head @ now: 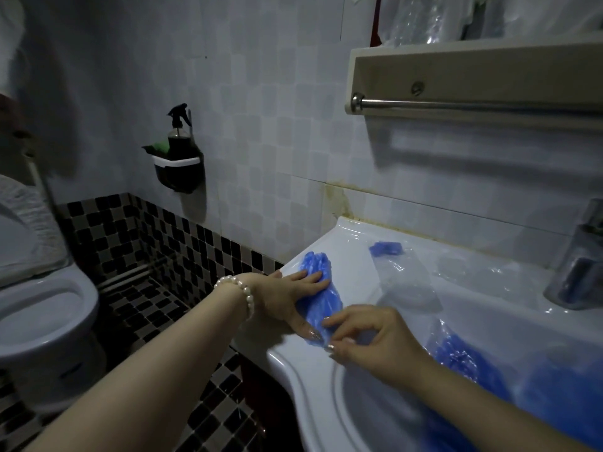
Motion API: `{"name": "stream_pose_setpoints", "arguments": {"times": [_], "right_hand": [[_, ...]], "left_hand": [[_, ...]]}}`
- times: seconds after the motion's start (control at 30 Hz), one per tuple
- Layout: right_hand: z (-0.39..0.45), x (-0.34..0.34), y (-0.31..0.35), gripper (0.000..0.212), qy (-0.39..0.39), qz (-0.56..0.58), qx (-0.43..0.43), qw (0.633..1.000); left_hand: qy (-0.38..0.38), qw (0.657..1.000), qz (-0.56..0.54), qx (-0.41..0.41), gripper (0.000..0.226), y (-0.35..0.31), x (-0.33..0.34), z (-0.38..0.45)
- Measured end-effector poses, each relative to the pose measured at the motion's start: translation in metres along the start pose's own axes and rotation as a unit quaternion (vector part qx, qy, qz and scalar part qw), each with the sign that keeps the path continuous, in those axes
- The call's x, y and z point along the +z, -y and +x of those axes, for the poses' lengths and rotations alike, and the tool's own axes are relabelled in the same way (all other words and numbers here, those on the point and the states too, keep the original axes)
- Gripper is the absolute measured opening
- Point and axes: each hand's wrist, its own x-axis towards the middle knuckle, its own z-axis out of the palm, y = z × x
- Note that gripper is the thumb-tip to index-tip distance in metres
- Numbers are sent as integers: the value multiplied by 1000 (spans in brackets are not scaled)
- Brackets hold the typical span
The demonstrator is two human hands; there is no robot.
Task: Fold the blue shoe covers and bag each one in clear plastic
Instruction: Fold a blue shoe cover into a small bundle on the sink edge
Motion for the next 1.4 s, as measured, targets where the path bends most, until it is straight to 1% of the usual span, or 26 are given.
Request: {"name": "stream_pose_setpoints", "arguments": {"times": [0.03,0.1,0.17,0.23,0.27,0.33,0.37,0.5,0.6,0.7,0.8,0.87,0.9,0.97,1.0,1.03,1.1,1.17,1.23,1.33,1.4], "right_hand": [[2,-2,2,17,-4,7,9,1000],[7,-4,3,25,8,-36,21,999],[11,-4,3,25,28,-54,67,996],[12,-5,5,22,36,-15,125,991],[13,-4,7,22,39,5,139,990],[13,-2,6,24,46,8,134,990],[13,-1,5,27,47,-2,122,991],[14,2,6,32,65,-107,85,988],[15,4,12,34,94,-176,122,972],[19,8,19,35,108,-218,163,956],[21,10,22,36,106,-240,170,950],[22,9,20,34,99,-220,170,955],[20,8,17,29,85,-173,171,966],[17,4,17,12,48,-48,178,982],[15,1,15,22,44,-15,167,985],[14,-1,14,30,58,-15,155,986],[14,-1,11,31,63,-51,149,986],[19,0,13,32,53,-74,155,984],[23,1,16,34,62,-111,172,977],[24,2,23,33,92,-179,187,962],[23,5,25,30,84,-208,197,954]], "left_hand": [[-4,1000,-2,-3,102,-1,1,-1],[-9,1000,-16,-9,102,-3,1,-2],[-12,999,-28,-15,103,-7,3,-4],[-16,999,-31,-19,105,-9,5,-4],[-16,999,-34,-21,108,-9,5,-4],[-12,998,-52,-22,115,-11,3,-6],[-9,997,-69,-22,115,-11,2,-6],[-1,991,-132,-19,107,-11,-3,-7],[9,992,-125,-14,109,-10,-3,-7],[13,993,-113,-11,110,-8,-3,-8],[-7,996,-90,-12,93,-7,0,-6],[-20,997,-72,-16,89,-8,3,-5],[-22,997,-70,-17,89,-8,3,-4],[-22,997,-72,-18,88,-8,3,-4],[-22,997,-72,-18,88,-8,2,-3],[-21,997,-72,-19,88,-7,2,-3],[-22,997,-72,-21,89,-7,3,-3],[-22,997,-65,-21,89,-7,4,-3],[-20,997,-71,-19,93,-8,3,-3],[-9,989,-149,-23,106,-9,-1,-4],[-2,986,-165,-23,110,-8,-1,-5]]}}
